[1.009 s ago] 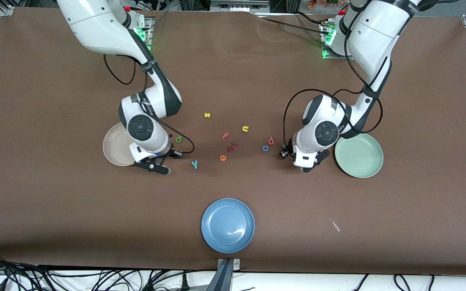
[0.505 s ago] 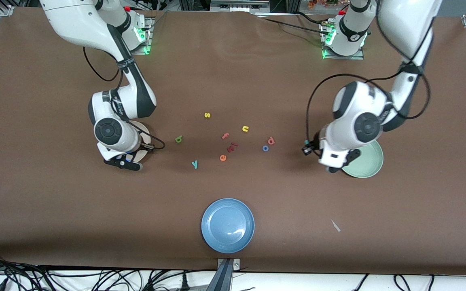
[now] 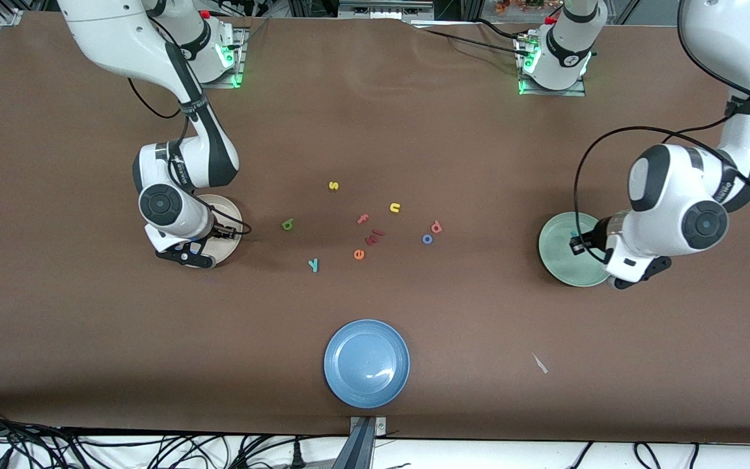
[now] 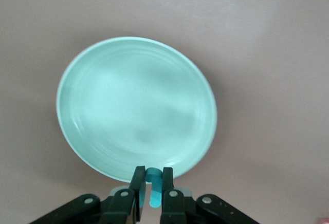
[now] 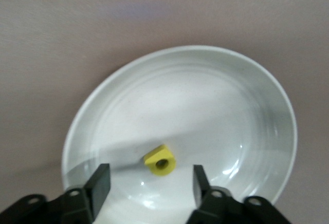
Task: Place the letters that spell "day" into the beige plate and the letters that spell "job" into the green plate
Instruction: 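Place the cyan letter on the green plate while the right gripper places yellow, then grasp the green letter with the right gripper while the left gripper withdraws, then place the green letter on the cream plate with the right gripper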
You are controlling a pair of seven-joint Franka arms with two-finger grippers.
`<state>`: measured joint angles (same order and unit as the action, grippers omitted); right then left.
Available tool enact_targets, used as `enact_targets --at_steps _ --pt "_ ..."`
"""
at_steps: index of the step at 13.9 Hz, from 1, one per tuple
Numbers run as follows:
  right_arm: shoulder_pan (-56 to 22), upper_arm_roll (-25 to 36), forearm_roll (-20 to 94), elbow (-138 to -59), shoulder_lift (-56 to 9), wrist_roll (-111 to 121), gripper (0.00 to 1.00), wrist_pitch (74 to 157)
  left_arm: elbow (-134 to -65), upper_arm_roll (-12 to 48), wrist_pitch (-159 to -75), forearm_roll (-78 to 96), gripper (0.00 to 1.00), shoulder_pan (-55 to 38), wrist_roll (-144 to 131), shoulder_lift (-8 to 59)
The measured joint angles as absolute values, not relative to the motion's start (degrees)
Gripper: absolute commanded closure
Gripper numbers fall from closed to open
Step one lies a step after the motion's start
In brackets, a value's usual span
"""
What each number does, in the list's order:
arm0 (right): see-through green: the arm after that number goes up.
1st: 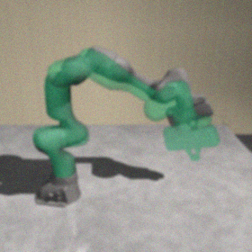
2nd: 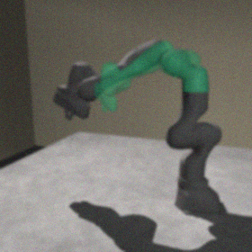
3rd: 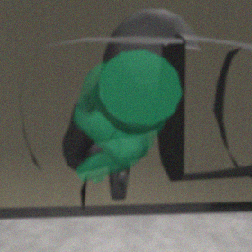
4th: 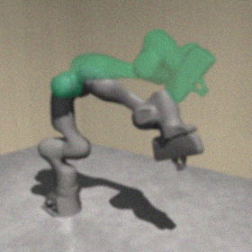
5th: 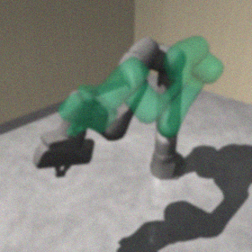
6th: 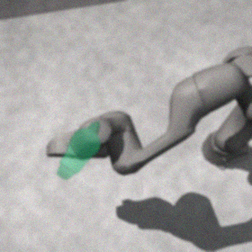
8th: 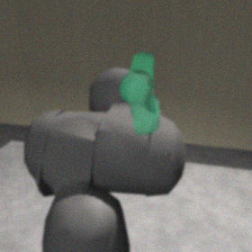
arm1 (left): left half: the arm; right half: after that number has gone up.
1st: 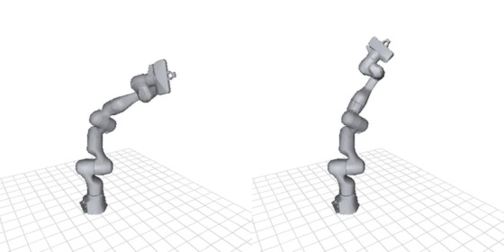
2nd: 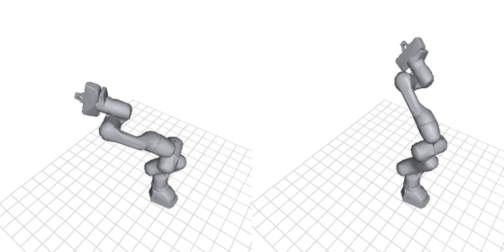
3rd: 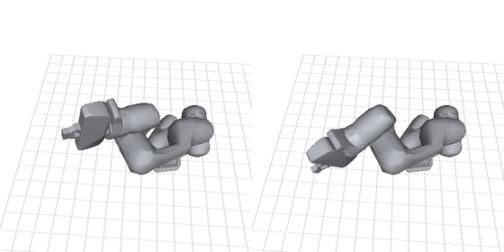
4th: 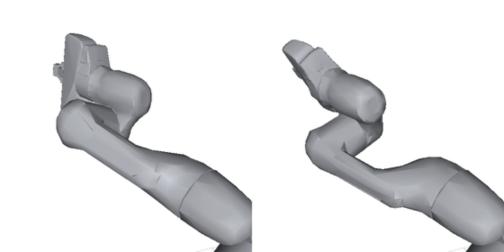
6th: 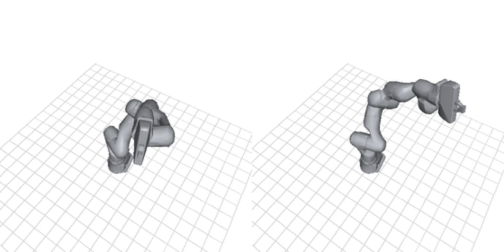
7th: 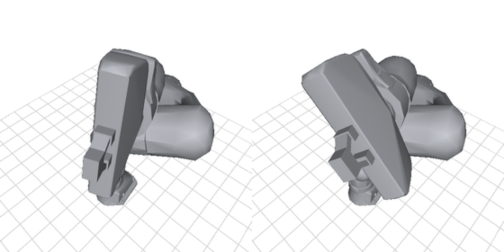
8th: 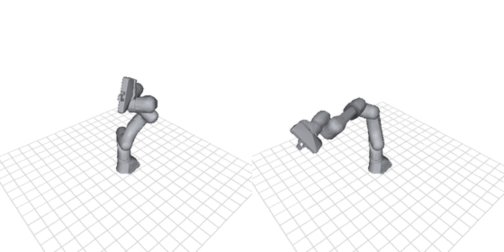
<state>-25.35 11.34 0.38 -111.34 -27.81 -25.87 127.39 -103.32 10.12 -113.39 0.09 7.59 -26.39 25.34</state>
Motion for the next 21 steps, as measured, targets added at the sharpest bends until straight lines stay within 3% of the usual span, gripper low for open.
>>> enact_targets --at_steps 3,4,5,7,9,12,18,20,21 --pt "-26.0 8.9 5.3 -105.7 -26.8 -30.6 0.0 121.8 -103.5 10.1 -116.7 -3.4 1.0 10.0 -23.7 28.7" --pt "-26.5 7.9 7.4 -105.1 -26.9 -33.7 0.0 122.0 -103.6 10.1 -118.1 -4.9 0.93 10.7 -22.9 30.4" --pt "-27.3 7.2 8.5 -105.1 -27.2 -36.8 0.01 122.9 -103.6 10.1 -119.3 -6.0 0.58 11.4 -22.0 31.9" --pt "-28.7 6.7 8.9 -105.5 -28.5 -42.3 0.08 125.8 -103.6 10.1 -120.6 -6.5 0.04 12.5 -21.0 33.4" --pt "-30.5 6.6 9.0 -107.0 -29.7 -47.1 0.22 129.4 -103.2 10.2 -120.8 -6.5 0.01 12.8 -20.8 33.4" --pt "-33.0 6.6 9.0 -109.4 -31.4 -51.9 0.31 134.2 -100.5 11.2 -118.6 -4.5 0.01 13.0 -20.5 32.2" --pt "-34.1 6.2 9.1 -112.3 -32.0 -56.3 0.5 138.3 -91.2 12.8 -108.5 -1.8 0.01 13.8 -16.5 22.5" --pt "-34.6 6.1 9.1 -112.3 -32.0 -56.8 0.67 138.7 -91.2 14.0 -108.1 -1.8 0.0 13.7 -15.9 19.9" --pt "-34.6 6.1 9.1 -112.3 -32.0 -56.9 0.81 138.8 -91.1 15.2 -108.1 -1.8 0.0 13.5 -15.9 19.2"
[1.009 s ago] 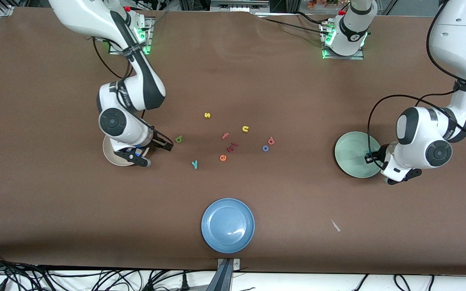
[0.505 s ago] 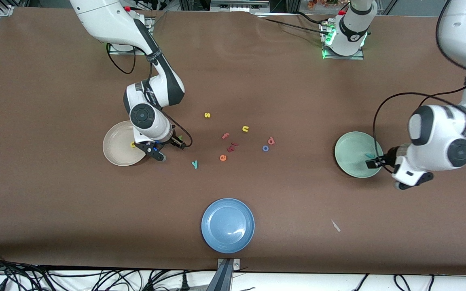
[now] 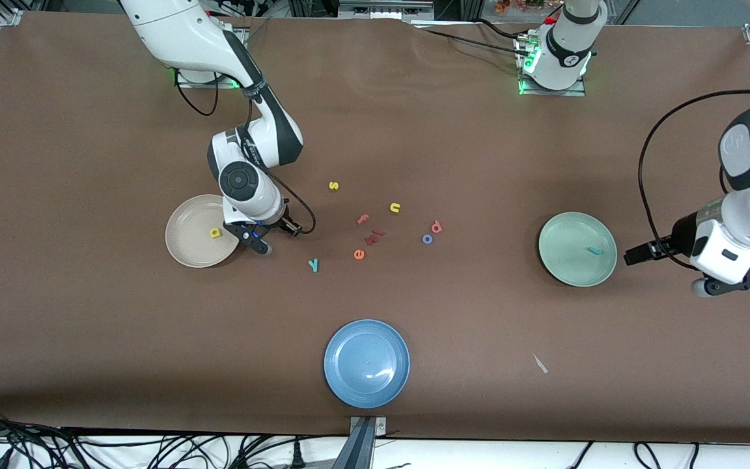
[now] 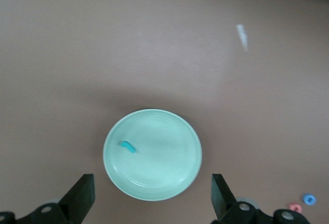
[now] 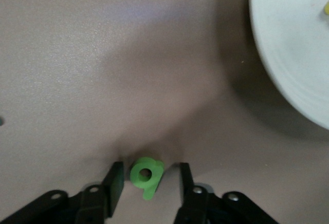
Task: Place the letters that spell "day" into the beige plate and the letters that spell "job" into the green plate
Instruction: 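Place the green letter on the cream plate with the right gripper, then reach the left gripper to the pink letter while the right gripper reaches cyan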
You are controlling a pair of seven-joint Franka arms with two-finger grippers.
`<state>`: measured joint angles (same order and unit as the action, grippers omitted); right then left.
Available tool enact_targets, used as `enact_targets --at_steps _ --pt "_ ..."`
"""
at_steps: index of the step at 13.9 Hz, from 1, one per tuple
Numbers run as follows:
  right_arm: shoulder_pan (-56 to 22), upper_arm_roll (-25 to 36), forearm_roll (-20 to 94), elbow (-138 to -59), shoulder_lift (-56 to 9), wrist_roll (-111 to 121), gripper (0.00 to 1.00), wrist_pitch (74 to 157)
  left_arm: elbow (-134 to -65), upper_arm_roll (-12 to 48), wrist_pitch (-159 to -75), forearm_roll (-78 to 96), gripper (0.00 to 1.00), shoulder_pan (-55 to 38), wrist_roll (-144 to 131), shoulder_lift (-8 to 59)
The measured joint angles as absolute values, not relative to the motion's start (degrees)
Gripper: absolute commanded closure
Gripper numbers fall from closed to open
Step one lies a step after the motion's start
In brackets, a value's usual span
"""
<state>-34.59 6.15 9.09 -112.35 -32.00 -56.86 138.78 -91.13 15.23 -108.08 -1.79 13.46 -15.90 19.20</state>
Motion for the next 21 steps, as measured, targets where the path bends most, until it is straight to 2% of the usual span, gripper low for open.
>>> enact_targets --at_steps 1,5,7,10,13,17,18,19,20,21 --pt "-34.6 6.2 9.1 -112.4 -32.0 -56.9 0.9 138.8 -90.9 16.9 -108.1 -1.8 0.0 13.3 -16.0 18.8" --pt "-34.6 6.2 9.1 -111.9 -31.7 -56.7 0.91 138.7 -87.6 22.7 -106.1 -1.8 0.0 12.3 -19.2 18.5" --pt "-34.6 6.9 9.0 -110.5 -30.8 -55.4 0.91 135.5 -87.4 23.7 -105.7 -1.8 0.0 9.7 -24.3 18.5" --pt "-34.6 11.4 9.0 -107.4 -27.9 -46.4 0.9 125.3 -87.4 23.8 -105.6 -1.8 0.0 5.6 -32.1 18.5" --pt "-34.4 17.1 9.0 -107.1 -25.5 -34.4 0.91 118.7 -87.4 23.7 -105.5 -1.8 0.0 5.2 -33.4 18.5" --pt "-34.0 22.7 9.1 -111.1 -25.4 -22.5 0.9 118.0 -87.4 23.7 -105.4 -1.8 0.0 5.1 -33.4 18.7" --pt "-33.9 23.5 9.1 -112.7 -25.6 -20.8 0.87 118.7 -87.4 23.7 -105.3 -1.8 0.0 5.1 -33.4 18.8" --pt "-33.9 23.9 9.1 -114.0 -25.7 -19.6 0.62 119.6 -87.4 23.7 -105.3 -1.8 0.0 5.1 -33.4 19.0" --pt "-33.8 24.0 9.1 -115.3 -25.8 -19.0 0.03 120.8 -87.4 23.6 -105.3 -1.8 0.0 5.1 -33.4 19.3" --pt "-33.8 24.0 9.1 -116.2 -26.0 -18.8 0.0 121.7 -87.4 23.6 -105.3 -1.8 0.0 5.1 -33.5 19.7"
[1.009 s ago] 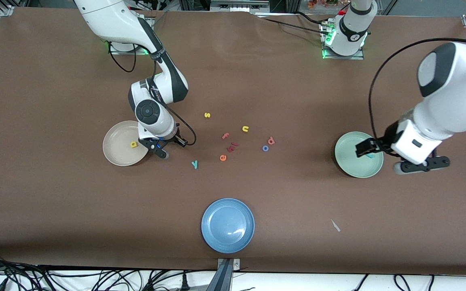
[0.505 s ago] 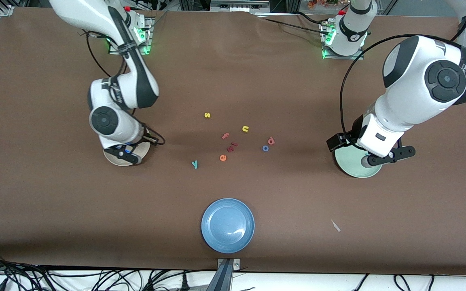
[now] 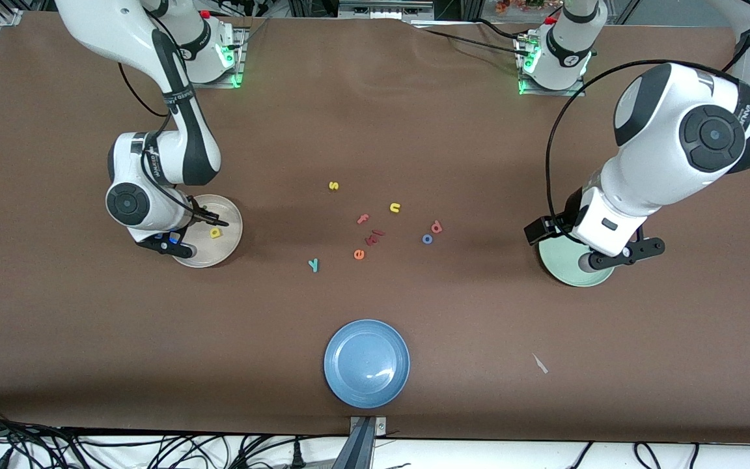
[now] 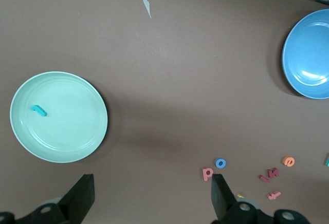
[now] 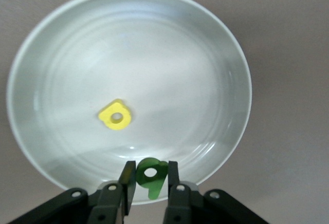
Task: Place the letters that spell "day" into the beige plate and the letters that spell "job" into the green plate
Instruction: 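Reach the left gripper to the pink letter while the right gripper reaches cyan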
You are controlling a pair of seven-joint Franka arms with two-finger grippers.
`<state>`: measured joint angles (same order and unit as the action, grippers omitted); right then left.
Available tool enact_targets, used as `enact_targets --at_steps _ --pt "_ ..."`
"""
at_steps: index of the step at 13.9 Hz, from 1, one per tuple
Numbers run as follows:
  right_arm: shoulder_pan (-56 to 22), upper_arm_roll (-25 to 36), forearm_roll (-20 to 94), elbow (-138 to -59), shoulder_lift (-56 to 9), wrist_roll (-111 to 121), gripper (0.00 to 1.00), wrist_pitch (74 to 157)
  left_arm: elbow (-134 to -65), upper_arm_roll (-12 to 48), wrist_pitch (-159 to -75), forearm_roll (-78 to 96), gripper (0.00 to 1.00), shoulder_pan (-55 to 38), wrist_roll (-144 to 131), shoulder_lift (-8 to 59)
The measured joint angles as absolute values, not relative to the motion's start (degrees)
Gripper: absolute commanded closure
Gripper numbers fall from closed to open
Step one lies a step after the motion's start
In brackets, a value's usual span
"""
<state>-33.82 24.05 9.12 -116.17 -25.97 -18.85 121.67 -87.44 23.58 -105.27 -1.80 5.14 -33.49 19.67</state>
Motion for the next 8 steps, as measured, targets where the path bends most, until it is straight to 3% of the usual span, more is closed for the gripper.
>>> enact_targets --at_steps 4,8 --pt "-33.8 23.9 9.4 -115.7 -25.9 -18.7 0.0 121.9 -87.6 23.6 -105.2 -1.8 0.0 4.1 -39.0 22.1" --pt "-34.1 20.5 9.5 -107.0 -25.6 -17.3 0.0 116.8 -87.9 23.7 -107.5 -1.8 0.0 -1.8 -41.1 27.5"
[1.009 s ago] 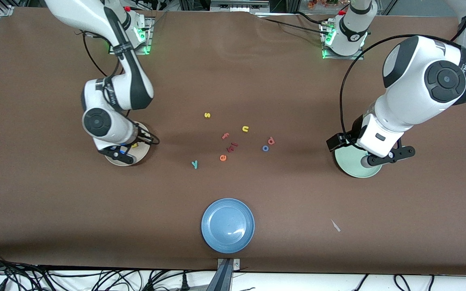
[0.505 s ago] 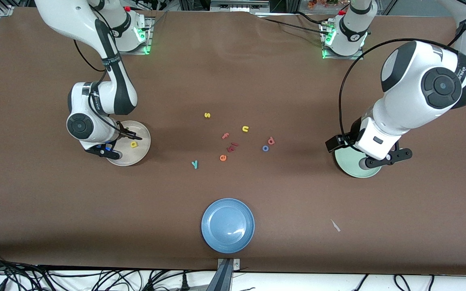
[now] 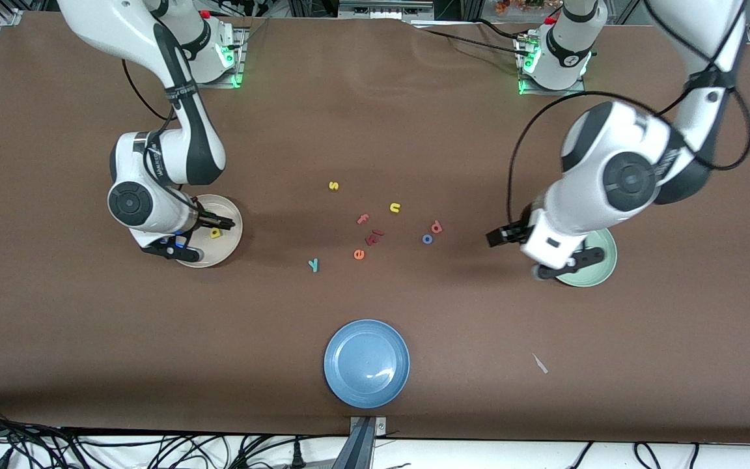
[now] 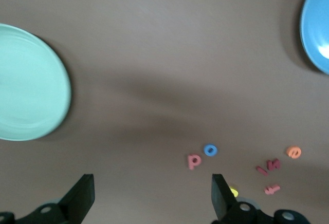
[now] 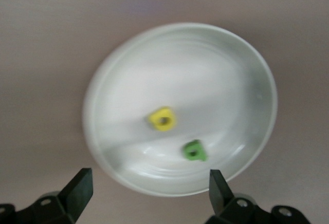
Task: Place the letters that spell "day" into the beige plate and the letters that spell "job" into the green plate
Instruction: 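Reach the left gripper to the pink letter while the right gripper reaches cyan, then grasp the pink letter with the left gripper while the right gripper grasps cyan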
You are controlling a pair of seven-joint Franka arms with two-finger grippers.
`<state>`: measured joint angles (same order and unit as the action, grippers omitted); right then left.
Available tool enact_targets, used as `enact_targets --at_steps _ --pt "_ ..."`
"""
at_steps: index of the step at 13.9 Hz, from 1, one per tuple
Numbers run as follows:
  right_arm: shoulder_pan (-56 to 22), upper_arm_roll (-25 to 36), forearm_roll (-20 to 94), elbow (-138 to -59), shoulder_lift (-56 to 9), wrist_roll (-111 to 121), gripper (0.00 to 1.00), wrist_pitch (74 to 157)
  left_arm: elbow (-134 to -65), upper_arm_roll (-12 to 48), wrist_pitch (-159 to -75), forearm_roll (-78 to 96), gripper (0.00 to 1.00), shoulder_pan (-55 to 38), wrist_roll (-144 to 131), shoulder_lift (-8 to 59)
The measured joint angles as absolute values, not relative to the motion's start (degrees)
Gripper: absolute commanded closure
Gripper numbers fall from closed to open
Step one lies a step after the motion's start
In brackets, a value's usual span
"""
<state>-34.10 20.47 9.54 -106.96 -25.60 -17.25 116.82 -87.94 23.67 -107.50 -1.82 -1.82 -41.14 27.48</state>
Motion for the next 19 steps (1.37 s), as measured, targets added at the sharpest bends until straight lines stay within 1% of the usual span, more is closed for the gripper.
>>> enact_targets --at_steps 2,3,4,5,6,7,8,9,10,11,12,13,15,19 --pt "-34.8 18.2 9.5 -101.9 -25.7 -17.4 0.0 115.1 -88.4 23.7 -109.9 -1.8 0.04 -5.1 -42.0 30.4" --pt "-35.0 17.2 9.6 -100.1 -26.0 -17.6 0.0 115.1 -89.0 23.7 -111.8 -1.8 0.08 -6.5 -42.4 32.0" --pt "-35.1 16.1 9.5 -98.2 -26.7 -17.4 0.0 115.1 -90.2 23.7 -114.4 -1.8 0.08 -7.5 -43.0 33.3" --pt "-35.1 15.0 9.6 -96.0 -28.0 -17.4 0.0 115.1 -92.2 23.7 -117.3 -1.8 0.09 -8.3 -43.8 34.1" --pt "-35.2 14.1 9.6 -93.7 -29.7 -17.4 0.01 115.2 -94.6 23.7 -120.3 -1.8 0.11 -8.9 -44.1 34.6" --pt "-35.2 13.2 9.6 -91.9 -31.7 -17.3 0.02 115.9 -97.0 23.7 -123.2 -1.8 0.17 -9.4 -44.4 34.7" --pt "-35.3 12.0 9.6 -90.7 -33.8 -17.3 0.12 118.5 -99.3 23.7 -125.8 -1.8 0.18 -9.7 -44.6 34.8" --pt "-35.3 10.9 9.6 -90.1 -35.6 -17.3 0.26 122.2 -101.4 23.7 -128.2 -1.8 0.2 -9.9 -44.7 34.8" --pt "-35.3 9.9 9.6 -89.9 -37.3 -17.4 0.41 125.1 -103.2 23.7 -130.5 -1.8 0.25 -9.9 -44.7 34.8" --pt "-35.3 8.8 9.6 -89.8 -38.6 -17.4 0.47 126.8 -104.8 23.6 -132.5 -1.8 0.31 -9.9 -44.7 34.8" --pt "-35.4 7.9 9.6 -89.7 -39.7 -17.5 0.47 127.8 -106.0 23.6 -133.9 -1.8 0.35 -9.9 -44.7 34.8" --pt "-35.6 7.2 9.6 -89.7 -40.6 -17.5 0.47 129.0 -107.0 23.5 -135.2 -1.8 0.36 -9.9 -44.7 34.9" --pt "-36.1 6.8 9.6 -89.7 -41.8 -17.6 0.46 132.3 -107.8 23.3 -136.5 -1.8 0.36 -9.9 -44.7 35.3" --pt "-36.2 6.9 9.6 -89.7 -43.1 -17.6 0.45 135.9 -107.9 22.8 -138.7 -2.7 0.37 -9.8 -44.9 37.0"
